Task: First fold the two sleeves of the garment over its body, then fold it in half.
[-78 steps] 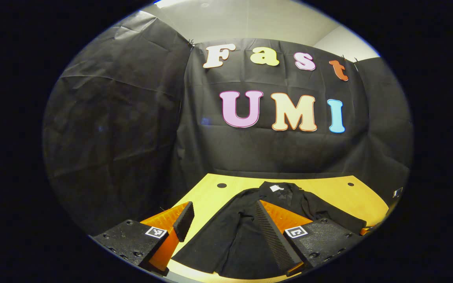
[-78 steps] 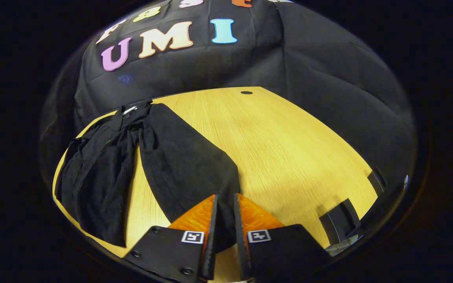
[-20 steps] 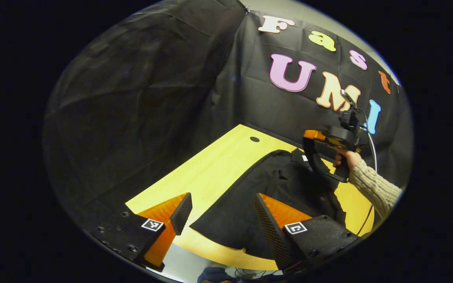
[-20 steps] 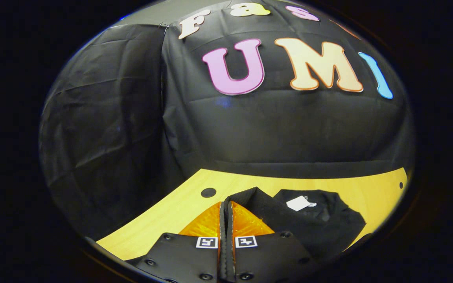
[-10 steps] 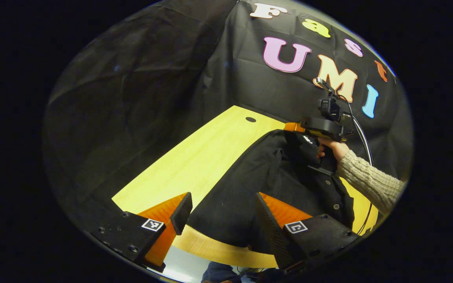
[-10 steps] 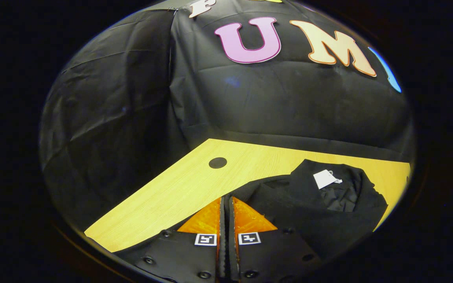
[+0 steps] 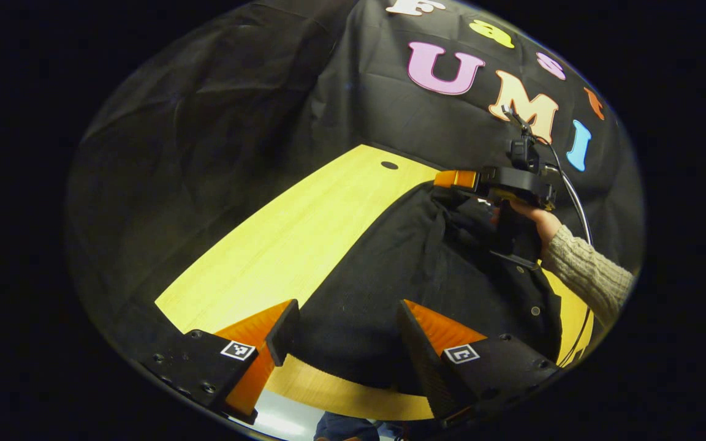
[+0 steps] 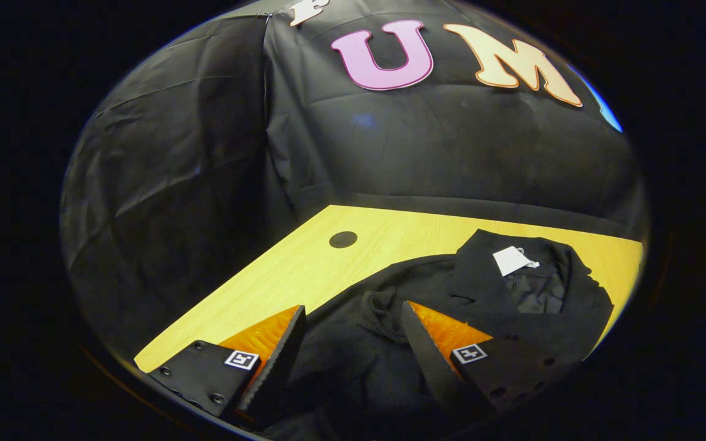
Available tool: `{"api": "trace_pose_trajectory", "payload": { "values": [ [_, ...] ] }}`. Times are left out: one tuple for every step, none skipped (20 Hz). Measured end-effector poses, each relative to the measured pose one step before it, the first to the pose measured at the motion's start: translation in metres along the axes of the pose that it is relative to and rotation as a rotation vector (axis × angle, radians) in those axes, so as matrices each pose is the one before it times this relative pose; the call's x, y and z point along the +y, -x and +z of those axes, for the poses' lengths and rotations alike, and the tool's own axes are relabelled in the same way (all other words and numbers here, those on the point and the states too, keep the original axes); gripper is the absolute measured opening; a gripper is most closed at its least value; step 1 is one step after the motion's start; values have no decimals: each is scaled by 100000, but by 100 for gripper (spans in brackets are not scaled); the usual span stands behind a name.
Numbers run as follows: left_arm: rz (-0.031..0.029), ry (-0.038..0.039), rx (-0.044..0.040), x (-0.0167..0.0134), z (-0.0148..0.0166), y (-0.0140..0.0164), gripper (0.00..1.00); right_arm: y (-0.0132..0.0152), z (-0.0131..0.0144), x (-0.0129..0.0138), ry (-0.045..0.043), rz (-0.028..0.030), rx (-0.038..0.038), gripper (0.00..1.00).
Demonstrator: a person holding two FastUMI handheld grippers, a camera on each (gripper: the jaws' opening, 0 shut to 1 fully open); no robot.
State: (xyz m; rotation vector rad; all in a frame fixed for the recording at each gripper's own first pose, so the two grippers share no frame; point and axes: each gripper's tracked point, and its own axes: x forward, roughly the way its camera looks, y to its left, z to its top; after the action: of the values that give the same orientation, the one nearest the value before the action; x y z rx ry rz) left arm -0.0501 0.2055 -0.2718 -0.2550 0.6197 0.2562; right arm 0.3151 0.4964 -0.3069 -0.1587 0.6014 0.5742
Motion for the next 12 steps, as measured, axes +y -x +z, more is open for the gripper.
{"api": "trace_pose_trajectory", "payload": {
  "values": [
    [-144, -1039, 1266, -35, -571, -76, 95, 295, 294, -137, -514, -359, -837, 95],
    [10, -1267, 1644, 11, -733, -55, 96, 450, 77, -253, -738, -385, -18, 99],
    [513, -1437, 1752, 105, -725, -100, 96, 561, 409, -208, -837, -39, -32, 95],
    [1149, -1245, 1688, 310, -702, 3, 96, 752, 582, -206, -937, 15, -1065, 96],
    [287, -681, 1544, 228, -621, 9, 96, 983, 836, -281, -1043, 193, -2116, 98],
    [-300, 296, 1396, -38, -580, -104, 96, 1179, 1078, -342, -1032, 161, -3120, 99],
    [-76, 478, 939, 48, -425, -53, 96, 1141, 1253, -347, -706, -122, -3415, 99],
    [368, 211, 1196, 133, -521, -172, 96, 1322, 1193, -549, -90, -593, -3249, 98],
    [644, -55, 1081, 160, -257, -158, 95, 1070, 962, -531, 479, -955, -3177, 98],
    [718, -165, 533, 238, -310, -123, 95, 1323, 901, -684, 70, -1651, -2442, 98],
    [466, -816, -639, 159, 64, 11, 95, 1285, 755, -595, -871, -953, -2275, 98],
    [112, -960, -327, 24, -157, -130, 95, 1250, 789, -249, -955, 105, -2222, 98]
  ]
}}
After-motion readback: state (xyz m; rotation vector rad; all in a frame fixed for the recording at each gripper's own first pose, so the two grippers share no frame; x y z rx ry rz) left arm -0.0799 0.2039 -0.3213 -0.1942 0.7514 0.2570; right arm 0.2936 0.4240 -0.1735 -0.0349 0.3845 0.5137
